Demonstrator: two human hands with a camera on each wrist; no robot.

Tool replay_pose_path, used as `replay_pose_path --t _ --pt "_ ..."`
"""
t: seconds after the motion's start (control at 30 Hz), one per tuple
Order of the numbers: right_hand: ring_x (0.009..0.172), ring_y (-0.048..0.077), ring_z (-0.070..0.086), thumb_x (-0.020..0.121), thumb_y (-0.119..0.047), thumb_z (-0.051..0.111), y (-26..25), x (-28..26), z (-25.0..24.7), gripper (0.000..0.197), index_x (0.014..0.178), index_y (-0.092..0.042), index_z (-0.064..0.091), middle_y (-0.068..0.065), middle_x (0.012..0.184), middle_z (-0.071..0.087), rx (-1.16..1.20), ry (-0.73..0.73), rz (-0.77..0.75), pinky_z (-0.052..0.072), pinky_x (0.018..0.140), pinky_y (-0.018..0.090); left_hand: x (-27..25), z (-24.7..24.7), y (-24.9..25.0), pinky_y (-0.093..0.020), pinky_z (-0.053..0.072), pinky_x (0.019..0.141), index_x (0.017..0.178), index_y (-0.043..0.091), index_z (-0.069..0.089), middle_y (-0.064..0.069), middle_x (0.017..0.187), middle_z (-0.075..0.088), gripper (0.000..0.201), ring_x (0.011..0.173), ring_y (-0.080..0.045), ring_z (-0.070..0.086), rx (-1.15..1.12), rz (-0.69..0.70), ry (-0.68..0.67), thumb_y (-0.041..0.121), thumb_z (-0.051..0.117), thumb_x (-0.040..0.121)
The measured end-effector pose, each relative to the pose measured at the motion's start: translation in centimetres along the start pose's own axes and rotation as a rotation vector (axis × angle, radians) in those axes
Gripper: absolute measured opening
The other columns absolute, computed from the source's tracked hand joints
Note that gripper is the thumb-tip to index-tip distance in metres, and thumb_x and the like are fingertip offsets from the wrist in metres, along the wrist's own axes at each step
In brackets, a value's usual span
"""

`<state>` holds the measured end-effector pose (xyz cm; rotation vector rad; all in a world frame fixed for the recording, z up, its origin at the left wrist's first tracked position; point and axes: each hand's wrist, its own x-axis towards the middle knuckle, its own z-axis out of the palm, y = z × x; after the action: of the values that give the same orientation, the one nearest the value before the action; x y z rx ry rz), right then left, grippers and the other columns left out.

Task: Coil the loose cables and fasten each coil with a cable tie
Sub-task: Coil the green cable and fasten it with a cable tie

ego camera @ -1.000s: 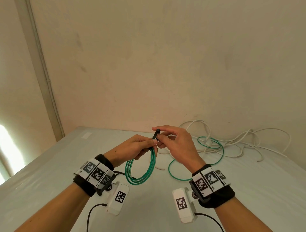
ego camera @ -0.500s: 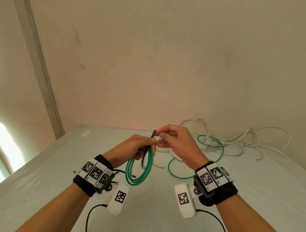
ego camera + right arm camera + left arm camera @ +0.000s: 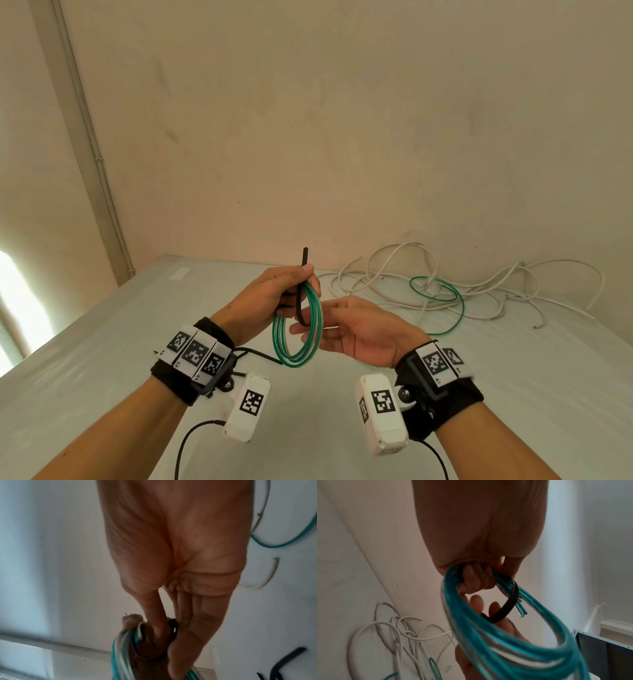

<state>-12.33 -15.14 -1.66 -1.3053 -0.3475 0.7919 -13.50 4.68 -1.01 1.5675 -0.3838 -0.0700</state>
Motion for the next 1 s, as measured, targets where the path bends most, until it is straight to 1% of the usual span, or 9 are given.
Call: replay_pose_path --t 0.07,0.13,0.2,0.3,0.43,0.6,0.7,0.8,1.0 --pt "0.079 0.014 0.071 0.101 -0.007 0.062 -0.1 0.3 -0.1 0.017 0.109 0.0 0.075 0.021 0.112 0.075 0.024 0.066 -0.02 0.059 0.07 0.018 0.0 0.0 0.2 -0.035 0.027 0.06 0.087 0.01 0.07 -0.021 0.083 0.049 0.041 0.068 -0.033 0.034 0.013 0.0 -0.015 0.043 0.053 0.104" --pt "0.066 0.009 0.065 0.097 -0.004 0.066 -0.5 0.5 -0.3 0.019 0.112 0.006 0.069 0.019 0.102 0.075 0.059 0.163 -0.067 0.052 0.054 0.013 -0.1 0.0 0.5 -0.031 0.022 0.058 0.083 0.009 0.07 -0.014 0.07 0.048 0.041 0.064 -0.027 0.031 0.009 -0.017 -0.006 0.037 0.051 0.105" --pt "0.056 0.006 0.058 0.085 -0.006 0.074 -1.1 0.5 -0.8 0.025 0.106 0.003 0.063 0.017 0.09 0.074 0.143 0.256 -0.149 0.047 0.047 0.012 -0.4 -0.1 0.6 -0.032 0.016 0.059 0.078 0.009 0.071 -0.002 0.065 0.034 0.042 0.064 -0.019 0.02 0.0 -0.039 -0.022 0.036 0.052 0.103" --pt "0.058 0.006 0.059 0.078 -0.007 0.076 -2.0 -0.1 -1.6 0.021 0.094 -0.001 0.065 0.017 0.089 0.072 0.259 0.288 -0.267 0.052 0.053 0.012 -0.6 0.1 0.5 -0.033 0.014 0.06 0.073 0.01 0.071 -0.011 0.075 0.016 0.043 0.067 -0.023 0.016 0.037 -0.063 -0.079 0.041 0.055 0.098" --pt "0.069 0.012 0.065 0.089 0.004 0.065 -2.9 -0.9 -1.9 0.016 0.105 0.003 0.064 0.023 0.1 0.073 0.283 0.215 -0.338 0.059 0.067 0.016 -0.8 0.6 0.7 -0.036 0.014 0.061 0.066 0.01 0.067 -0.019 0.079 0.015 0.042 0.068 -0.027 0.016 0.072 -0.079 -0.118 0.043 0.057 0.091" --pt "0.074 0.014 0.065 0.098 0.01 0.055 -3.5 -1.7 -1.9 0.017 0.113 0.004 0.061 0.025 0.113 0.074 0.066 0.163 -0.374 0.059 0.074 0.018 -0.8 0.8 2.0 -0.035 0.016 0.062 0.058 0.013 0.064 -0.021 0.079 0.017 0.043 0.068 -0.027 0.016 0.122 -0.081 -0.131 0.037 0.052 0.092" --pt "0.076 0.014 0.064 0.099 0.007 0.056 -3.7 -1.9 -1.8 0.02 0.118 0.004 0.059 0.028 0.122 0.071 -0.064 0.125 -0.403 0.058 0.078 0.02 -0.8 0.8 2.2 -0.036 0.016 0.065 0.055 0.014 0.064 -0.015 0.072 0.022 0.044 0.064 -0.022 0.019 0.161 -0.102 -0.15 0.037 0.053 0.091" --pt "0.076 0.012 0.063 0.101 0.006 0.055 -3.7 -1.8 -1.4 0.019 0.12 0.003 0.058 0.026 0.125 0.071 -0.151 0.086 -0.436 0.056 0.08 0.021 -0.6 0.8 2.3 -0.037 0.016 0.064 0.055 0.014 0.064 -0.003 0.064 0.038 0.045 0.059 -0.014 0.026 0.18 -0.115 -0.179 0.038 0.053 0.091" --pt "0.077 0.011 0.063 0.102 0.005 0.055 -3.8 -1.7 -1.4 0.017 0.117 0.0 0.059 0.024 0.124 0.072 -0.176 0.071 -0.476 0.055 0.08 0.021 -0.5 0.7 2.7 -0.029 0.023 0.059 0.054 0.015 0.063 -0.003 0.062 0.043 0.043 0.058 -0.014 0.03 0.206 -0.107 -0.18 0.038 0.054 0.09"
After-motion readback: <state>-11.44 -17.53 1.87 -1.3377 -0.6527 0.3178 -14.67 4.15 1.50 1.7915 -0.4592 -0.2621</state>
